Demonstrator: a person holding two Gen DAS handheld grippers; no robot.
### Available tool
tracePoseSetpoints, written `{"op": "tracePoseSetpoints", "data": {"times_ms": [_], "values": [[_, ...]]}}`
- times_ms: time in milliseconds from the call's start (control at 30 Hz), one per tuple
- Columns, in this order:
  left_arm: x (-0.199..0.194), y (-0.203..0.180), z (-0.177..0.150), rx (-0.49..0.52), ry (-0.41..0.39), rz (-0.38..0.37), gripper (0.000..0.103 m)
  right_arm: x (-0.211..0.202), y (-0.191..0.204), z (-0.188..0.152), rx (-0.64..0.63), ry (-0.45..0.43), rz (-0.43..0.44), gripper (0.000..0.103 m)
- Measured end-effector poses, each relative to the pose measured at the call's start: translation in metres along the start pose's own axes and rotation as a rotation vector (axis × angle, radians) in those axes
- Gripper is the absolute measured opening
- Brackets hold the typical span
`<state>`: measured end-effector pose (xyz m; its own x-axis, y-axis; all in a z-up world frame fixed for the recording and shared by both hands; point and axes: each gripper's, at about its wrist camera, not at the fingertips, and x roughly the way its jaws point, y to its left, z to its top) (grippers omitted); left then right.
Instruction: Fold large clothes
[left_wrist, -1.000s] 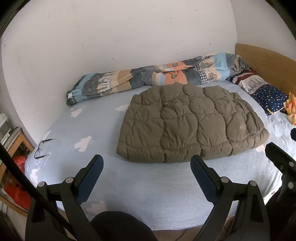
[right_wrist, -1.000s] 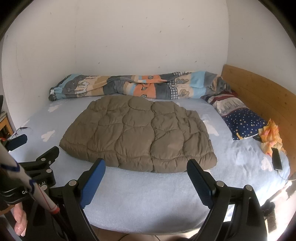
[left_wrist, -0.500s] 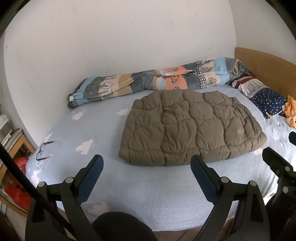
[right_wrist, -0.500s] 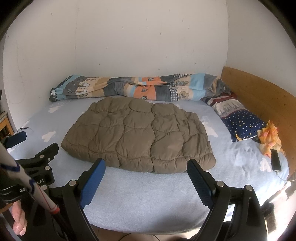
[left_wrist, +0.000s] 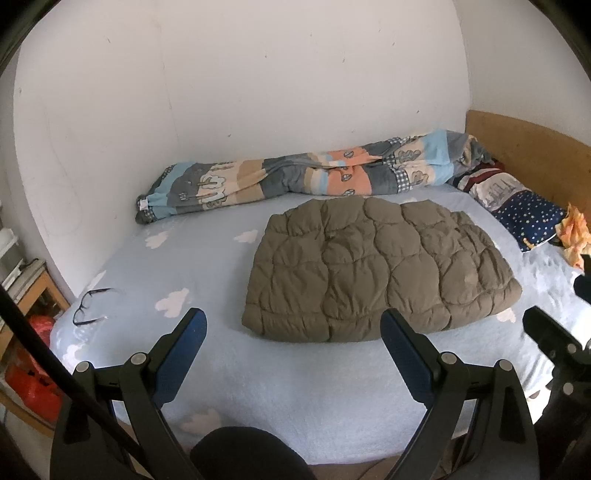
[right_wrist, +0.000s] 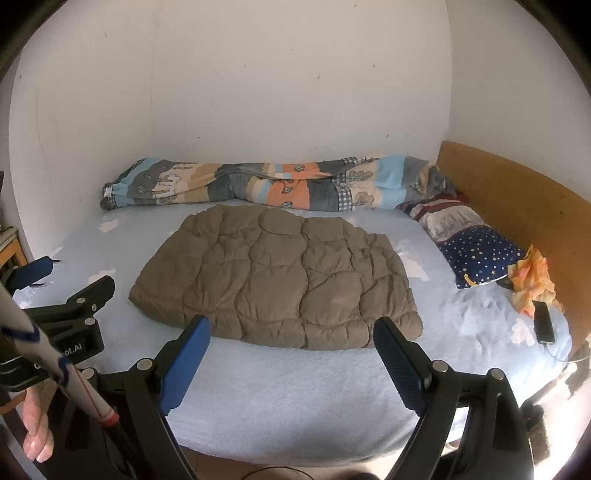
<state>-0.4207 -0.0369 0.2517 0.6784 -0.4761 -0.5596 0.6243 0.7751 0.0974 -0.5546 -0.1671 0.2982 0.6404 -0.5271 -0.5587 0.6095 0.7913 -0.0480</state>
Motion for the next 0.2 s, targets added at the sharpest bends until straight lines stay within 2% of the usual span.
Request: {"op": "tracePoseSetpoints", "data": {"times_ms": [100, 200], "values": [[-0.003, 0.009, 0.001, -0.031, -0.011, -0.043, 0.094, -0.003, 0.001, 0.0, 0.006, -0.007, 0.007, 0.093], [-0.002, 0.013, 0.003, -0.044, -0.017, -0.007, 0.094, 0.0, 0.003, 0.0, 0.004, -0.006, 0.013, 0.093]]}}
